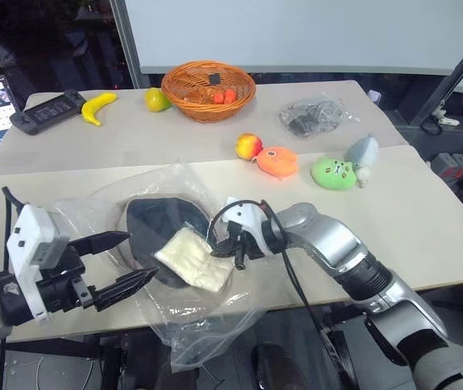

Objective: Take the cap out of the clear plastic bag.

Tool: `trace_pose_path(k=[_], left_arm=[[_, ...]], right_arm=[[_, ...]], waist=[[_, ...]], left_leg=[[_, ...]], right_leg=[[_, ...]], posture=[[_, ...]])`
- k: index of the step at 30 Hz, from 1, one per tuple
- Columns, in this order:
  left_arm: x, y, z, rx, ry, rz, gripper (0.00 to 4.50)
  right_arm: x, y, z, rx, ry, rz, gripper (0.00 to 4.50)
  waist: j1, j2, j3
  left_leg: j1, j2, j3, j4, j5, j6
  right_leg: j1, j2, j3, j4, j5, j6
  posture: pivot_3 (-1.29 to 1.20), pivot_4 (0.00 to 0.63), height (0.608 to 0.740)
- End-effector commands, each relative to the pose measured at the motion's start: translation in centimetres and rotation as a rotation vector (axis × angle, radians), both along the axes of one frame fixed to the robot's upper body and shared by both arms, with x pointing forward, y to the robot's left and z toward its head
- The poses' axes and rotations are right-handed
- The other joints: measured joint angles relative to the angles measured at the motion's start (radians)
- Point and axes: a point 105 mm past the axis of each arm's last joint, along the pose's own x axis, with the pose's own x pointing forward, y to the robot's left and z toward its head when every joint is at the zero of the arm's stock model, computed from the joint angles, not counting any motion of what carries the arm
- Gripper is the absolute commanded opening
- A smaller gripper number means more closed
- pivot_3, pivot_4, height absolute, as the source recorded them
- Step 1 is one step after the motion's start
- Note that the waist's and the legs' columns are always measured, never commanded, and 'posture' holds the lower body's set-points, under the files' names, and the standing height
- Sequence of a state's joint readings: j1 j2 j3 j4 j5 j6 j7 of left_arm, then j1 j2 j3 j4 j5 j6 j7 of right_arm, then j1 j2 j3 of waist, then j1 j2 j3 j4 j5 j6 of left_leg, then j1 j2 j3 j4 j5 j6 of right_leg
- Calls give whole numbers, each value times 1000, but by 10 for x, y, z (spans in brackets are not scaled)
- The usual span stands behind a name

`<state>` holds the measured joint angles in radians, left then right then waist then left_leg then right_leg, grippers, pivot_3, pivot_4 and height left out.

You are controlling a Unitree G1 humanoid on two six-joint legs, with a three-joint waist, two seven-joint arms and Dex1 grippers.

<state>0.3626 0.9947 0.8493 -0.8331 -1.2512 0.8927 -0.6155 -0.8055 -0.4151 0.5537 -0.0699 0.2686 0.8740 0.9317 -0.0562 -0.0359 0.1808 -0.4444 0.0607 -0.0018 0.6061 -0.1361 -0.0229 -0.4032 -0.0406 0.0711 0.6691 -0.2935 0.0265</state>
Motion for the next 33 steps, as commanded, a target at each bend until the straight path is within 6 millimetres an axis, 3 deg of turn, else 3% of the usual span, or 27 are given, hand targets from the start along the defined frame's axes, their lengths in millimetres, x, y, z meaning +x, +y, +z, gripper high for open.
trace_pose_path(k=[1, 3, 5, 11, 14, 17, 20, 22, 24, 27, 28, 30, 33], left_arm=[[2, 1, 6, 12, -50, 7, 4500], [3, 1, 6, 13, -50, 9, 4500], [4, 0, 5, 16, -51, 7, 4500], [7, 1, 3, 22, -49, 6, 4500], [9, 1, 2, 25, -48, 2, 4500], [11, 1, 0, 30, -49, -1, 4500], [12, 1, 0, 29, -51, -1, 4500], [12, 0, 0, 28, -52, -3, 4500], [12, 0, -1, 32, -53, -4, 4500], [12, -1, -2, 33, -56, -3, 4500], [12, -1, -2, 31, -58, -1, 4500], [11, 0, -2, 30, -62, 4, 4500], [10, 0, -3, 33, -61, 10, 4500]], right_arm=[[-2, -1, -3, 1, 2, -11, 82], [-1, -2, -1, 9, 1, -21, 82], [3, -2, 14, 47, -11, -31, 82], [0, -10, 73, 208, 15, 32, 82], [-6, -28, 119, 365, 74, 92, 82], [9, -40, 139, 446, 66, 28, 82], [28, -47, 143, 464, 21, -71, 82], [83, -70, 141, 454, -103, -366, 82], [120, -95, 137, 406, -241, -582, 82], [151, -126, 132, 333, -414, -780, 82], [164, -153, 127, 346, -434, -948, 82], [174, -190, 113, 286, -481, -1150, 82], [175, -206, 92, 206, -486, -1204, 82]], waist=[[2, 0, 0], [3, 0, 0], [4, 0, 0], [12, 0, 0], [13, 0, 1], [15, 0, 1], [12, -1, 0], [8, 0, 0], [6, 0, 0], [13, -1, 0], [14, -1, 0], [13, -1, 1], [12, -1, 1]], left_leg=[[0, 0, 0, 0, 0, 0], [0, 0, 0, 0, 0, 0], [0, 0, 0, 0, 0, 0], [0, 0, 0, 0, 0, 0], [-1, 0, 0, 0, 0, 0], [-1, 0, 0, 0, 0, 0], [0, 0, 0, 0, 0, 0], [0, 0, 1, 0, 0, 0], [0, 0, 2, 1, 0, 0], [-1, -1, 2, 1, 0, 0], [-2, -2, 2, 0, 0, 0], [-3, -2, 2, 0, 0, -1], [-4, -3, 1, -1, 0, -1]], right_leg=[[0, 0, 0, 0, 0, 0], [0, 0, 0, 0, 0, 0], [0, 0, 0, 0, 0, 0], [-1, 0, 0, 1, 0, 0], [-1, 0, 0, 1, 0, 0], [-1, 0, 0, 1, 0, 0], [0, 0, 0, 1, 0, 0], [0, 0, 0, 1, 0, 0], [-1, 0, 2, 2, 0, 0], [-2, 0, 2, 2, 0, 0], [-2, -1, 2, 2, 0, 0], [-3, -1, 2, 1, 0, 0], [-3, -1, 2, 0, 0, 1]], posture=[[0, 150, 740], [0, 150, 740], [0, 150, 740], [0, 150, 740], [0, 150, 740], [0, 150, 740], [0, 150, 740], [0, 150, 740], [0, 150, 740], [0, 150, 740], [0, 150, 740], [0, 150, 740], [0, 150, 740]])
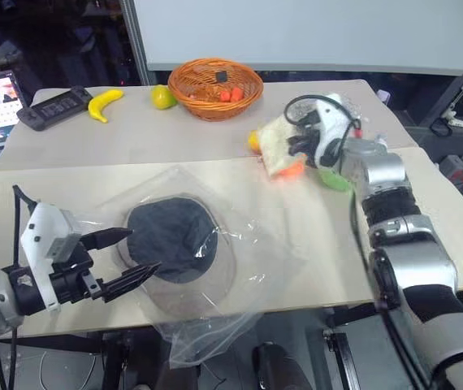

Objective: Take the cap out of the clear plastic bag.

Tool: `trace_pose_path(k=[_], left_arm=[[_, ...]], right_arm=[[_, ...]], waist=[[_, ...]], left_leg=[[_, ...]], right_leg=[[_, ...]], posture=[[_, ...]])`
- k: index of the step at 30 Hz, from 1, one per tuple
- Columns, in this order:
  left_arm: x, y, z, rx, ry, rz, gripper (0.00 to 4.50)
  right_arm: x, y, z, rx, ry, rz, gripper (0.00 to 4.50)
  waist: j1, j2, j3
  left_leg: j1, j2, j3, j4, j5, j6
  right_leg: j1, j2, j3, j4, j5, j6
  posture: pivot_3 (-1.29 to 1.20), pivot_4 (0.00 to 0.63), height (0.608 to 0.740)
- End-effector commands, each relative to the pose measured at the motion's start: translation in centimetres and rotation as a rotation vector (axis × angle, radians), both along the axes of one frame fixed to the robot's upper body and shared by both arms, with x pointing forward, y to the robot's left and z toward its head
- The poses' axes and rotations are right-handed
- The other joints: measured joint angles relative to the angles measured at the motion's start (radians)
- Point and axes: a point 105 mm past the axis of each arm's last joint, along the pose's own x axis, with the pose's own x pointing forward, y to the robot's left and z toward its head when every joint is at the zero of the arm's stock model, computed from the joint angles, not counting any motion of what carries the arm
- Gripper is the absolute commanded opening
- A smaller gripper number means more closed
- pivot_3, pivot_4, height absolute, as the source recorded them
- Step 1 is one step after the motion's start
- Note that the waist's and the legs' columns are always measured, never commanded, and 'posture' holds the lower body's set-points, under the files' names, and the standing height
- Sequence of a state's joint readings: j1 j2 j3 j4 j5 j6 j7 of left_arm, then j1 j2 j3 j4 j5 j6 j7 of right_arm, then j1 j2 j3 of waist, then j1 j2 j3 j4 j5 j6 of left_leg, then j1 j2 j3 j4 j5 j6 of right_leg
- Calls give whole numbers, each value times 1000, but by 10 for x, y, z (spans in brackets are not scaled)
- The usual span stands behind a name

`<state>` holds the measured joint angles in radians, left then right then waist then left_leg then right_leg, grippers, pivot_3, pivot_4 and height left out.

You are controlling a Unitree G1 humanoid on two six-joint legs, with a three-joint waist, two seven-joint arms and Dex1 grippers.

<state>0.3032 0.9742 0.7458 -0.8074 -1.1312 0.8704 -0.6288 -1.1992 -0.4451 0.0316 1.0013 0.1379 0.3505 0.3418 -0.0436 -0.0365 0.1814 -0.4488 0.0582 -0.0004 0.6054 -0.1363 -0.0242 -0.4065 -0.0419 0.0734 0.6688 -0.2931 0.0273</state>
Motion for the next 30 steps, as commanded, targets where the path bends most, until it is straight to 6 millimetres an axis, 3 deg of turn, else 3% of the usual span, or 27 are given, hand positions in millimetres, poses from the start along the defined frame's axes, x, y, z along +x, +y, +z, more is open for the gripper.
trace_pose_path(k=[1, 2, 5, 15, 18, 23, 28, 30], left_arm=[[-2, -2, 5, 10, -43, -5, 4500], [-3, -3, 5, 9, -43, -6, 4500], [-4, -2, 4, 12, -41, -8, 4500], [-2, -3, 3, 10, -34, -19, 4500], [-2, -2, 2, 9, -33, -19, 4500], [0, 6, 3, -57, -27, 40, 4500], [-4, 39, -2, -192, -3, 218, 4500], [-8, 51, -6, -221, 5, 289, 4500]], right_arm=[[3, -22, 1, -46, -41, -96, 82], [3, -24, -2, -17, -33, -107, 82], [3, -32, -2, -10, -46, -138, 852], [2, -44, 38, -4, -177, -150, 4348], [0, -44, 50, 7, -201, -124, 4434], [-18, -7, 63, -60, -159, 272, 4434], [-73, 7, 86, -29, -148, 646, 4434], [-110, 15, 84, -50, -111, 843, 4434]], waist=[[-2, 0, 0], [-5, 1, 0], [-19, 1, 1], [-26, 1, 1], [-26, 2, 1], [-28, 3, 2], [-19, 4, 2], [-11, 4, 2]], left_leg=[[0, 0, 0, 0, 0, 0], [0, 0, 0, 0, 0, 0], [1, 0, 0, 1, 0, 0], [3, 0, 0, 1, 0, 0], [3, 0, 0, 1, 0, 0], [4, 0, 0, 1, 0, 0], [3, 1, 0, 1, 0, 0], [3, 1, 0, 1, 0, 0]], right_leg=[[0, 0, 0, -1, 0, 0], [0, 0, 0, -1, 0, 0], [0, 0, 0, 1, 1, 0], [3, 0, 1, 3, 1, 1], [3, 0, 1, 3, 1, 1], [2, 0, 1, 3, 1, 1], [2, 0, 0, 3, 0, 1], [2, 0, 0, 2, 0, 1]], posture=[[0, 150, 740], [0, 150, 740], [0, 150, 740], [0, 150, 740], [0, 150, 740], [0, 150, 740], [0, 150, 740], [0, 150, 740]])
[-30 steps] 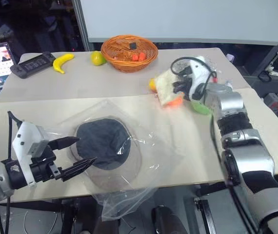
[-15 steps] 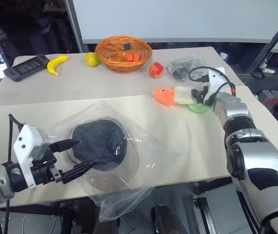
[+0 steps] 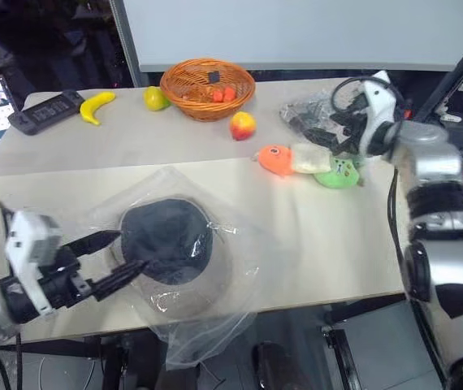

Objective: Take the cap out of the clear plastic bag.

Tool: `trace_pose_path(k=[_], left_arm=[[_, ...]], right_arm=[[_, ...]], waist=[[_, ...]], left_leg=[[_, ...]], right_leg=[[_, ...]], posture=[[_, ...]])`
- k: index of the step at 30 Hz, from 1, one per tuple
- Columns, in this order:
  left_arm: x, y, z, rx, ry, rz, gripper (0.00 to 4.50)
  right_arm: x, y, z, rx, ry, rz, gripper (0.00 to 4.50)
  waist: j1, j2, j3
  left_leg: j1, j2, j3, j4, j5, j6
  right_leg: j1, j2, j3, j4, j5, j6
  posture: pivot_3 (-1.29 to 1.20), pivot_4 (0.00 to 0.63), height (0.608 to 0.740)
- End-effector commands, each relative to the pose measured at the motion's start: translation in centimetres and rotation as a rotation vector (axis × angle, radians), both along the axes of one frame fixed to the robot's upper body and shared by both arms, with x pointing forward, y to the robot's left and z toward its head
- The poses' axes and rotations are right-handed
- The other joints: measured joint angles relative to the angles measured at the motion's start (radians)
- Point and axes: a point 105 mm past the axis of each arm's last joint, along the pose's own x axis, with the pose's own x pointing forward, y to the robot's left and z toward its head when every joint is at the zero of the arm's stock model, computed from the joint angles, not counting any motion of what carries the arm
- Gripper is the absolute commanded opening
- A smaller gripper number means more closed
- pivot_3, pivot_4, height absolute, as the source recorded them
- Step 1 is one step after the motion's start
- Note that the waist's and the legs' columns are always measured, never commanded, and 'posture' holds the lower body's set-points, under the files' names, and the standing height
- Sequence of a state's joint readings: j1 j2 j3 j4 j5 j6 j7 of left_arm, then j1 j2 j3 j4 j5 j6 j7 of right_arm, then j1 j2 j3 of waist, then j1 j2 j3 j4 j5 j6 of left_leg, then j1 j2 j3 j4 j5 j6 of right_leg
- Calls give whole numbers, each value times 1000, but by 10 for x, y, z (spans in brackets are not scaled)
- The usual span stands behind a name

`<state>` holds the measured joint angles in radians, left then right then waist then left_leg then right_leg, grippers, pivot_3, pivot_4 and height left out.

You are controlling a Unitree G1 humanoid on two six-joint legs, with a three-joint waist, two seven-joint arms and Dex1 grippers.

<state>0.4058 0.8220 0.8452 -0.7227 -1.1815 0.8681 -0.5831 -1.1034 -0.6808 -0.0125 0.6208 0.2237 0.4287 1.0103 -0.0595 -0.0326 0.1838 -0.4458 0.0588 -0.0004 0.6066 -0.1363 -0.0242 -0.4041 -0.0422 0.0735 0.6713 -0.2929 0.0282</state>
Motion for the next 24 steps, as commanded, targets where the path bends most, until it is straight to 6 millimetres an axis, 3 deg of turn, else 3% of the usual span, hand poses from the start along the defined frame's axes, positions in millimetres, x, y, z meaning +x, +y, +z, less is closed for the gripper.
trace_pose_path(k=[1, 4, 8, 14, 17, 20, 24], left_arm=[[-7, 15, 0, -16, -12, 92, 4500], [-11, 5, -9, 20, 26, 55, 4500], [-9, -8, -20, 32, 73, -8, 4500], [6, 13, -58, -11, 251, 149, 4500], [5, 14, -59, -60, 247, 180, 4500], [-3, 16, -46, -326, 234, 213, 4500], [-1, 15, -54, -403, 296, 255, 4500]], right_arm=[[-71, 24, 16, -42, 5, 386, 4434], [-111, 41, 0, -77, 90, 562, 4434], [-140, 59, -18, -125, 156, 682, 4434], [-142, 63, -22, -127, 153, 643, 4434], [-141, 61, -22, -113, 157, 622, 4434], [-141, 59, -30, -161, 154, 596, 4434], [-145, 67, -24, -147, 129, 624, 4434]], waist=[[9, 0, 0], [10, 0, 0], [7, 0, 0], [17, 0, -1], [18, -2, -1], [19, -2, -1], [18, -2, -1]], left_leg=[[0, 0, 0, 0, 0, 0], [1, 0, 0, 0, 0, 0], [5, 2, 2, 1, 0, 0], [5, 2, 2, 2, 0, 0], [4, 2, 2, 2, 0, 0], [3, 2, 1, 2, 0, 0], [4, 2, 1, 2, 0, 0]], right_leg=[[0, 0, 0, 0, 0, 0], [1, 0, 0, 0, 0, 0], [2, 1, 1, 1, -1, -1], [2, 2, 1, 2, -1, -2], [2, 2, 1, 1, -1, -1], [1, 1, 1, 1, -1, -1], [2, 1, 0, 2, -1, -1]], posture=[[0, 150, 740], [0, 150, 740], [0, 150, 740], [0, 150, 740], [0, 150, 740], [0, 150, 740], [0, 150, 740]])
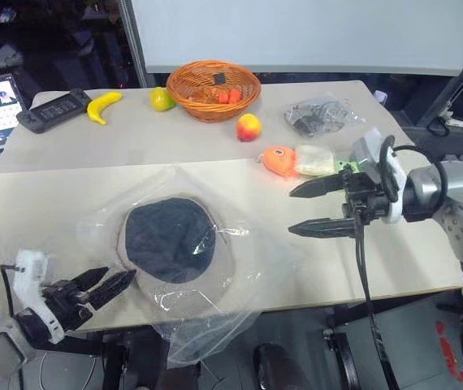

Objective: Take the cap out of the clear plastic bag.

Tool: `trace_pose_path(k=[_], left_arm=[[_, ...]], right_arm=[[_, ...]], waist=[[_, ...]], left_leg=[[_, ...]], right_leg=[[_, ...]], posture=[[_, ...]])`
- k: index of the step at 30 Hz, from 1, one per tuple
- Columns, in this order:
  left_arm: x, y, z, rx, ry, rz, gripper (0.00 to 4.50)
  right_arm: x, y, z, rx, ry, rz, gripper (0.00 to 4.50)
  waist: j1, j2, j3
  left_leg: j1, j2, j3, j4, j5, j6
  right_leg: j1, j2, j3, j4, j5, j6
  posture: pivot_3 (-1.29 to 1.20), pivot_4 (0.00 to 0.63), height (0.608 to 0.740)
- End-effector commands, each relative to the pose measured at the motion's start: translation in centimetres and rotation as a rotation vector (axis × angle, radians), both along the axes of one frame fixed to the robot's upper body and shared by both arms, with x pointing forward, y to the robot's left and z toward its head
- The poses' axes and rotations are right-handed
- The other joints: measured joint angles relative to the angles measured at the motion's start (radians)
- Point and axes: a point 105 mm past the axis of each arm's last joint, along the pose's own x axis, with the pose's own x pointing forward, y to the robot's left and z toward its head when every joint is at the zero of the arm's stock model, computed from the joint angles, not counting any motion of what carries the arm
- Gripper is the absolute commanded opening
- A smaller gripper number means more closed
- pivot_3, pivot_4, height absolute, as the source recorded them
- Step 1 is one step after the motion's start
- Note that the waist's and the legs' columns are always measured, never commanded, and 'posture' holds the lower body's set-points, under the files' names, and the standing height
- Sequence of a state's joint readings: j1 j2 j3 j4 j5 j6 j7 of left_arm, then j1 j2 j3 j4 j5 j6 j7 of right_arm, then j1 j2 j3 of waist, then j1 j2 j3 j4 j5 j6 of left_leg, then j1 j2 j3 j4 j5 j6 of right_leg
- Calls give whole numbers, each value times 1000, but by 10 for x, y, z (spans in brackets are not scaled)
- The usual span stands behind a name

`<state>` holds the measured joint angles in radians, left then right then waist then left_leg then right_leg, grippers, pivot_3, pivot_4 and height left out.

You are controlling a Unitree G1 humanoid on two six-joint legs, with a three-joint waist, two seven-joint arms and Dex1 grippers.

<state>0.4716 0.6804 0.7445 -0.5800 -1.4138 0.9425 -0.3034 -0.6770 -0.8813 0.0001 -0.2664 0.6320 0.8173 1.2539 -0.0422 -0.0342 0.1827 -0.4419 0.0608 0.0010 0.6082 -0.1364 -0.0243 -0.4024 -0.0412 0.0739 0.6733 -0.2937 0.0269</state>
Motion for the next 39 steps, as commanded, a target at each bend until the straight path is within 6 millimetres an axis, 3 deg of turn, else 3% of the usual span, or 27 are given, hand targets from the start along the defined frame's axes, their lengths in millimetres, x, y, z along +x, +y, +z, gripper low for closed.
trace_pose_path(k=[1, 8, 15, 21, 24, 34, 39], left_arm=[[4, -4, 1, -109, 21, 35, 4500], [33, -11, -20, -238, 125, 164, 4500], [68, -42, -33, -258, 200, 148, 4500], [69, -56, -34, -283, 246, 118, 4500], [68, -54, -34, -280, 240, 132, 3744], [69, -55, -34, -259, 236, 137, 62], [104, -37, -11, -264, 115, 184, 62]], right_arm=[[-5, 6, 12, 4, -71, 22, 4434], [-1, 7, 12, 5, -84, -1, 4434], [-6, 12, 10, 6, -82, 12, 4434], [-12, 17, -3, -30, -114, 27, 4434], [-11, 18, -6, -27, -116, 16, 4500], [-9, 18, -9, -23, -119, 8, 4500], [-5, 17, -11, -21, -121, -19, 4500]], waist=[[1, 0, 0], [12, -1, -1], [28, -2, -2], [33, -2, -3], [32, -2, -3], [31, -2, -3], [39, -2, -3]], left_leg=[[0, 0, 0, 0, 0, 0], [1, -1, -1, 2, 0, 0], [0, -1, -1, 2, 0, 0], [2, -2, -3, 2, 0, 0], [4, -4, -3, 2, 0, 0], [5, -4, -3, 2, 0, 0], [5, -5, -4, 2, 0, 0]], right_leg=[[0, 0, 0, 0, 0, 0], [2, 0, 0, 0, 0, 0], [3, 1, 0, 0, 0, 1], [7, 0, -1, -1, 0, 2], [10, -1, -1, -2, 0, 3], [11, -2, -1, -3, 0, 3], [12, -1, -2, -4, 0, 3]], posture=[[0, 150, 740], [0, 150, 740], [0, 150, 740], [0, 150, 740], [0, 150, 740], [0, 150, 740], [0, 150, 740]])
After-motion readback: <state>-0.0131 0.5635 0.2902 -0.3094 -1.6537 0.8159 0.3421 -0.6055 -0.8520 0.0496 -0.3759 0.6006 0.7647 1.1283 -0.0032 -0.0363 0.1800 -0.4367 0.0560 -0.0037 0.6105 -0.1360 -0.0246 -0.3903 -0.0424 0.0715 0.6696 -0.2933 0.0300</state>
